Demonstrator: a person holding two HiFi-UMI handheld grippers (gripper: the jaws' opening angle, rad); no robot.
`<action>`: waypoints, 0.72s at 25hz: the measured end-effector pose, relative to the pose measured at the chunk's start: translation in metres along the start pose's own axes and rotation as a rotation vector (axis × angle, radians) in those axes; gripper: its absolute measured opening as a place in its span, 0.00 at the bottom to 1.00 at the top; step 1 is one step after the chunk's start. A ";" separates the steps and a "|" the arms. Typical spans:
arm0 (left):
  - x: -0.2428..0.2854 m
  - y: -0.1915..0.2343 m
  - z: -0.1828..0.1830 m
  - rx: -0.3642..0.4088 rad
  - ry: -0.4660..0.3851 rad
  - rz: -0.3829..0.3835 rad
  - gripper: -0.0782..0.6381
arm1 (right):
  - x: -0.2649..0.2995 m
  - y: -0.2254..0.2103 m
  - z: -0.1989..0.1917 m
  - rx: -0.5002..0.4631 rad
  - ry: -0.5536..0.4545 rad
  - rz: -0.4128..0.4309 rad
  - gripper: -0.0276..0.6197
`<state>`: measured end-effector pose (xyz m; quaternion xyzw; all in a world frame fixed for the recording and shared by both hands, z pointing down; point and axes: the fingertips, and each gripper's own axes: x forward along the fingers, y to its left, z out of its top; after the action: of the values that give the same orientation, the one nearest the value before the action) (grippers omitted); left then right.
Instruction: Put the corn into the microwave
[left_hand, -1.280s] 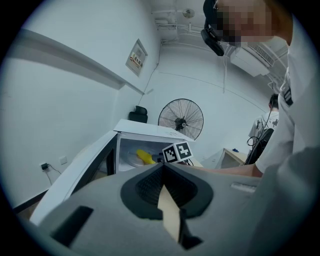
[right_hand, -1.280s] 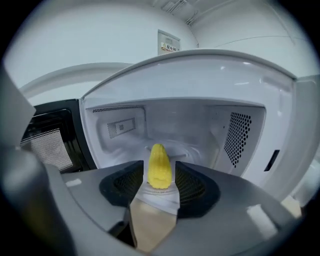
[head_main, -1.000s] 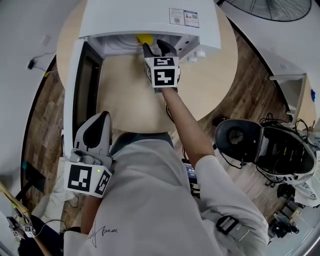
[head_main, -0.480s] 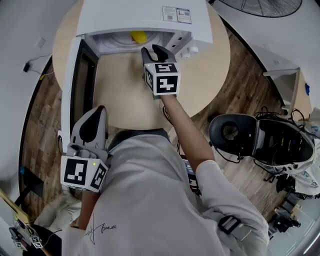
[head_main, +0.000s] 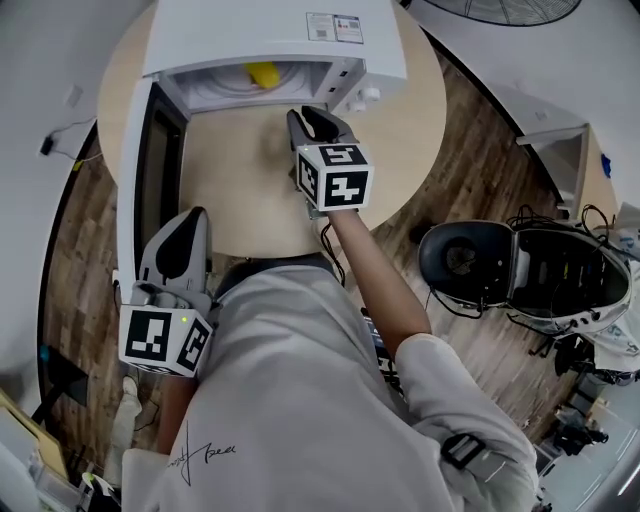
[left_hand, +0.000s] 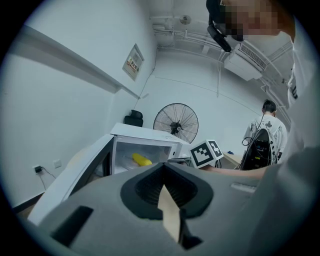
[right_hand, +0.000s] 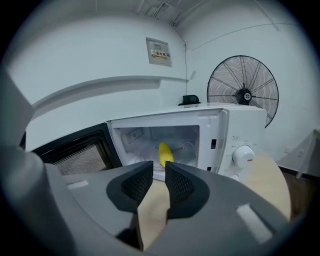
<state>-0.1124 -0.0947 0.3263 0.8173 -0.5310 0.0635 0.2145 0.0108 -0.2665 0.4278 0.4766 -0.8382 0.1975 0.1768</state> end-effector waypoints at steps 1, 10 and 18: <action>0.001 -0.001 0.000 0.000 0.000 -0.002 0.10 | -0.004 -0.001 -0.002 0.004 0.002 -0.001 0.18; 0.007 -0.007 -0.001 0.006 -0.004 -0.011 0.10 | -0.035 -0.004 -0.012 0.018 0.011 0.006 0.13; 0.002 -0.012 -0.001 0.001 -0.007 -0.020 0.10 | -0.061 -0.003 -0.012 0.028 0.011 0.013 0.06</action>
<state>-0.1007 -0.0921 0.3252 0.8229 -0.5236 0.0590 0.2127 0.0435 -0.2176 0.4091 0.4723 -0.8376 0.2129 0.1733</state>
